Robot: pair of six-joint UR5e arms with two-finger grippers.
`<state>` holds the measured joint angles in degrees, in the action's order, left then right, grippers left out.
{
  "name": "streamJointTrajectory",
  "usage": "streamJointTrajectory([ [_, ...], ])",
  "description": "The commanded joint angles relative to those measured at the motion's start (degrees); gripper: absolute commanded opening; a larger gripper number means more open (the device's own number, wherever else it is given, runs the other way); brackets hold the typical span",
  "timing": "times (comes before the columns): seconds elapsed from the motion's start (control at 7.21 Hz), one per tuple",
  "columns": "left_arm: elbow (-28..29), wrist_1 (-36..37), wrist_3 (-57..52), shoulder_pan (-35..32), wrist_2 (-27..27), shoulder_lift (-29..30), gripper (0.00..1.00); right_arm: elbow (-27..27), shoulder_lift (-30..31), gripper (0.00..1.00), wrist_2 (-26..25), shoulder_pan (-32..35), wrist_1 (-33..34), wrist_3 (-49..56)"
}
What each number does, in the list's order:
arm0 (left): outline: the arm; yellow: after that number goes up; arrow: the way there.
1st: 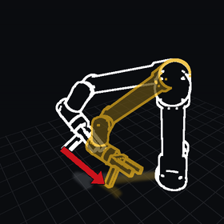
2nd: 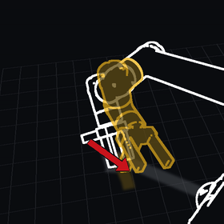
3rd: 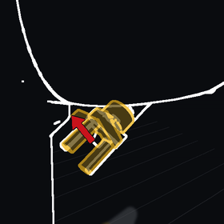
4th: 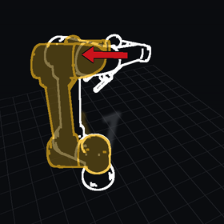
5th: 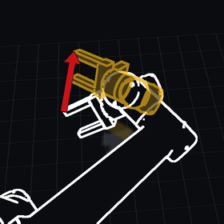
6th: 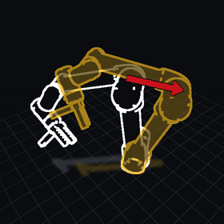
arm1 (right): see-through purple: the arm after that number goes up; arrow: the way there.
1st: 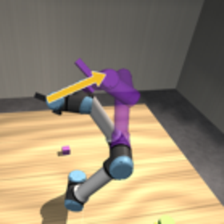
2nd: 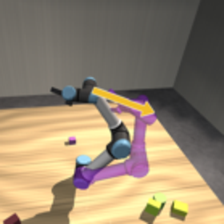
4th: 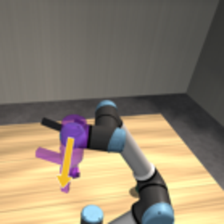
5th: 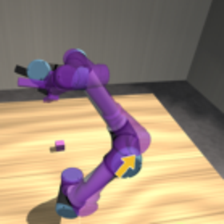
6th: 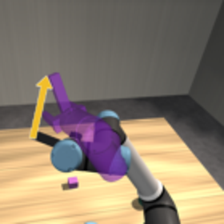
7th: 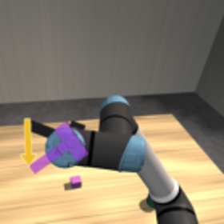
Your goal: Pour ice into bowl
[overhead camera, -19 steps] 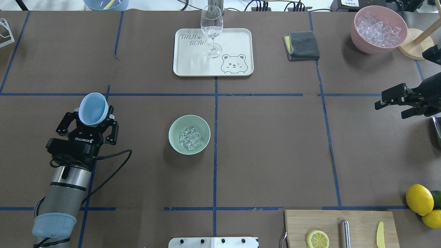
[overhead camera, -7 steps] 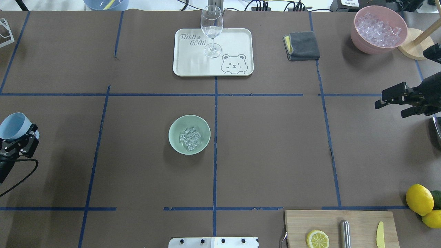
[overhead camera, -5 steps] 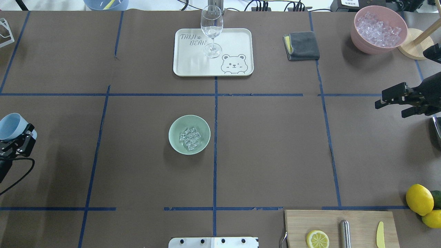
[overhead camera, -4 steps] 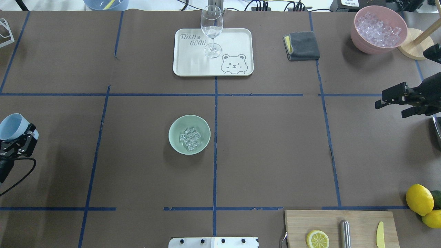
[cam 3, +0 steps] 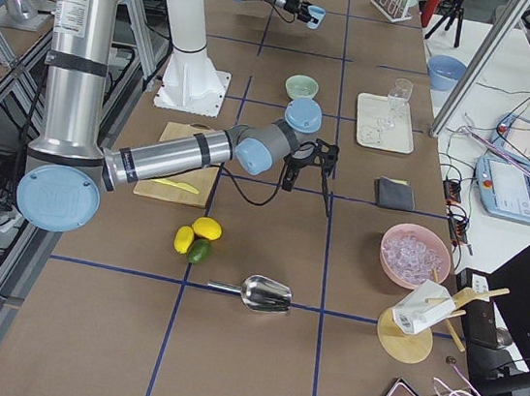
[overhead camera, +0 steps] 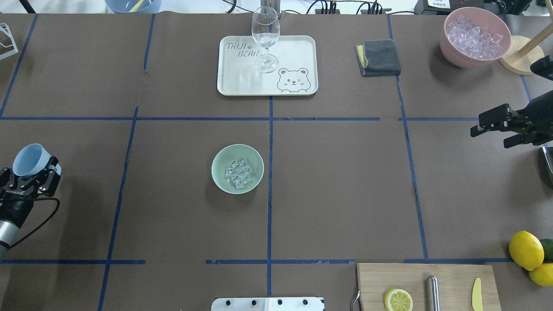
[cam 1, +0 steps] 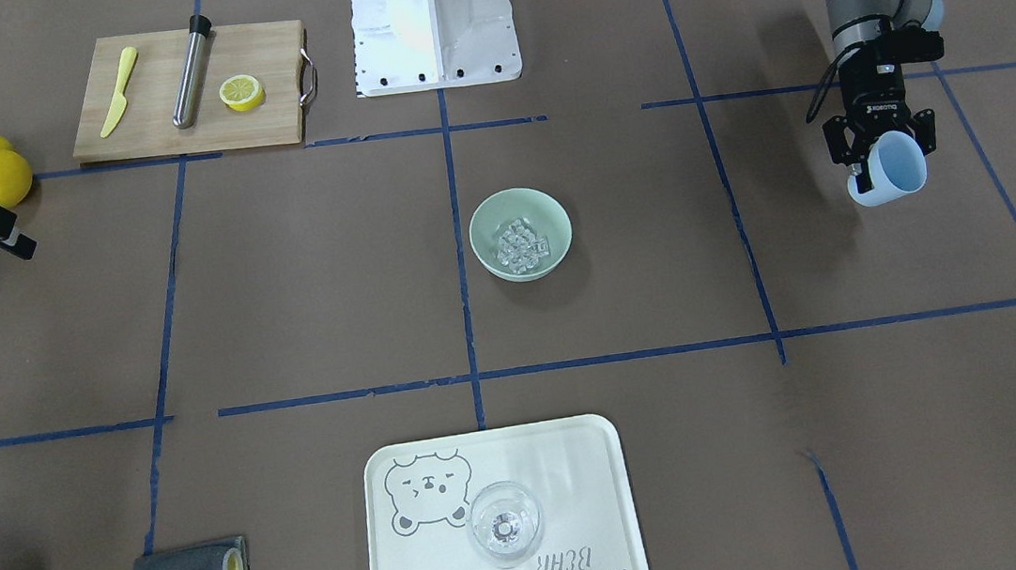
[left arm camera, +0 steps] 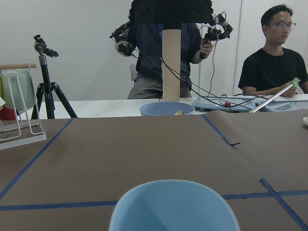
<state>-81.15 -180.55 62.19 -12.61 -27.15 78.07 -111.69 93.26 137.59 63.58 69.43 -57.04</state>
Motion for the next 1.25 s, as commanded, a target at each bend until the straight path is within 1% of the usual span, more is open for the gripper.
streamJointTrajectory([
  [0.0,2.3,0.3,0.1,0.0,0.1,0.6,0.00,0.2,0.1,1.00,-0.1,0.0,0.0,0.0],
  [0.28,2.5,0.2,0.2,0.0,0.0,1.0,0.00,0.2,0.0,1.00,-0.1,0.0,0.0,0.0],
  [0.42,2.6,0.1,0.3,0.0,0.0,1.1,0.04,0.2,0.0,1.00,-0.1,0.0,0.0,0.0],
  [0.55,2.6,0.1,0.4,0.1,0.0,1.1,0.21,0.2,0.0,1.00,-0.1,0.0,0.0,0.0],
  [0.69,2.7,0.1,0.3,0.1,0.0,1.1,0.31,0.2,0.0,1.00,-0.1,0.0,0.0,0.0],
  [0.97,3.1,0.2,0.4,0.1,0.0,1.1,0.41,0.2,0.0,1.00,-0.1,0.0,0.0,0.0],
  [1.11,3.3,0.2,0.5,0.1,0.0,1.1,0.42,0.2,0.0,1.00,0.0,-0.1,0.0,0.0],
])
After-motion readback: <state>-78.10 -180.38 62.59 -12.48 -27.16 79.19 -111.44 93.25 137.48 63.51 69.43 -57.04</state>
